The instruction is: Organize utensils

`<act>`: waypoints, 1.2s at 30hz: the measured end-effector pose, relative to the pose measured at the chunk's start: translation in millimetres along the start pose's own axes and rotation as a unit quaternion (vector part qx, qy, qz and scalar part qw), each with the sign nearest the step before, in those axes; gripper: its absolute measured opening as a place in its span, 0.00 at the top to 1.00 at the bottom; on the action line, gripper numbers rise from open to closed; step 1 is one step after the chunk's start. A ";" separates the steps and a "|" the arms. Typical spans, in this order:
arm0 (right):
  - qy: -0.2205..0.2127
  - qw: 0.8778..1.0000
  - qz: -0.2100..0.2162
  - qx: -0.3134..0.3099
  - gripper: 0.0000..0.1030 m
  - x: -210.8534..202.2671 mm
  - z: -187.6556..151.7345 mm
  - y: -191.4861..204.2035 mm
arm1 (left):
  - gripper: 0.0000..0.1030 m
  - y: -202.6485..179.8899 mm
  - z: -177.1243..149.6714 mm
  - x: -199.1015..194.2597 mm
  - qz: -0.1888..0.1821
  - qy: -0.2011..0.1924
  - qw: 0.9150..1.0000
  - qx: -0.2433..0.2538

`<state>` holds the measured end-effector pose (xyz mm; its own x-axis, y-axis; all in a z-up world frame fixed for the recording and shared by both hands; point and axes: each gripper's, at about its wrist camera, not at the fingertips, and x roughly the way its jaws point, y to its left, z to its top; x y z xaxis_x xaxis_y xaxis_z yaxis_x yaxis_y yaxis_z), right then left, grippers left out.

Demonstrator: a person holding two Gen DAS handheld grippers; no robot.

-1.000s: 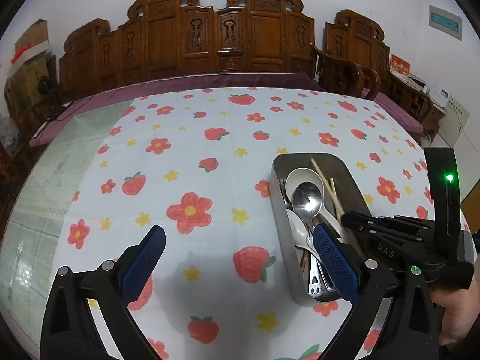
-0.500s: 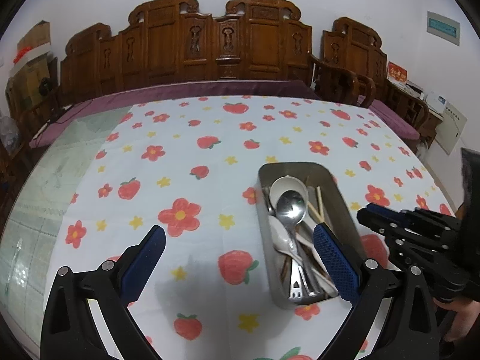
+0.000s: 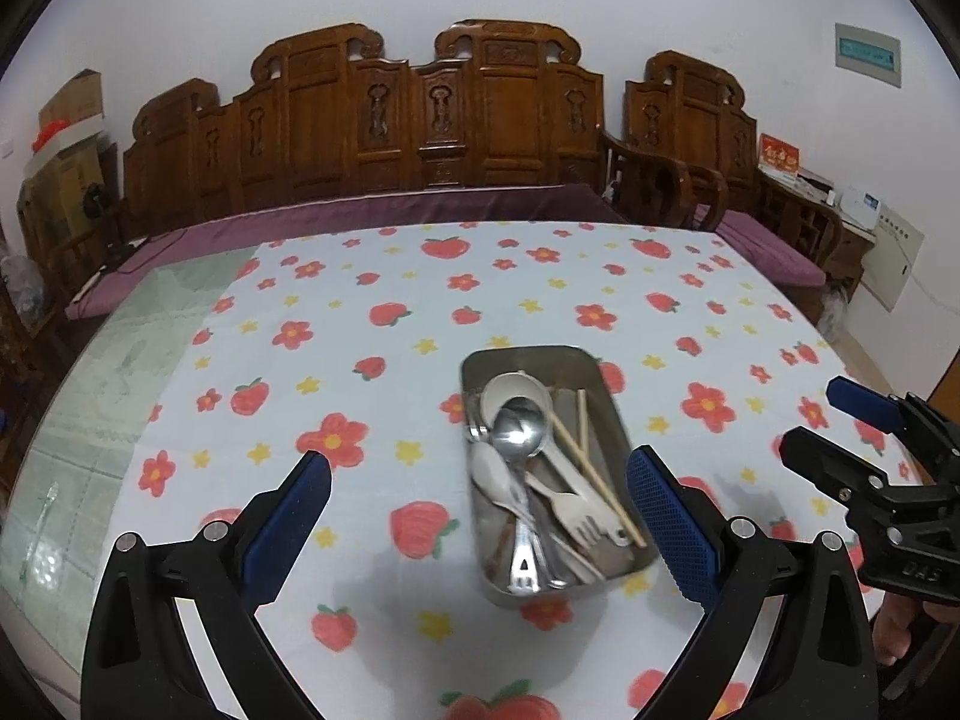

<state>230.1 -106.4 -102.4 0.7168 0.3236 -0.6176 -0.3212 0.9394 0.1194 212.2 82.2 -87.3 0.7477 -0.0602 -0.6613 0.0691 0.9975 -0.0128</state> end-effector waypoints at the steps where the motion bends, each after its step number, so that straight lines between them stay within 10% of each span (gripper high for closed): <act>1: -0.002 1.000 -0.001 0.001 0.09 -4.5 -0.8 -1.4 | 0.08 -2.6 -0.4 -2.2 -0.001 -0.001 1.000 0.000; 36: -0.098 0.993 -0.066 0.013 0.03 -177.7 -37.8 -36.0 | 0.08 -91.4 -31.1 -144.7 0.004 -0.077 0.997 -0.001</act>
<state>90.9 -202.1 -26.4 0.8595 0.2101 -0.4660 -0.2017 0.9770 0.0685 77.2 0.9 -13.8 0.8402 -0.0573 -0.5392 0.0621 0.9980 -0.0092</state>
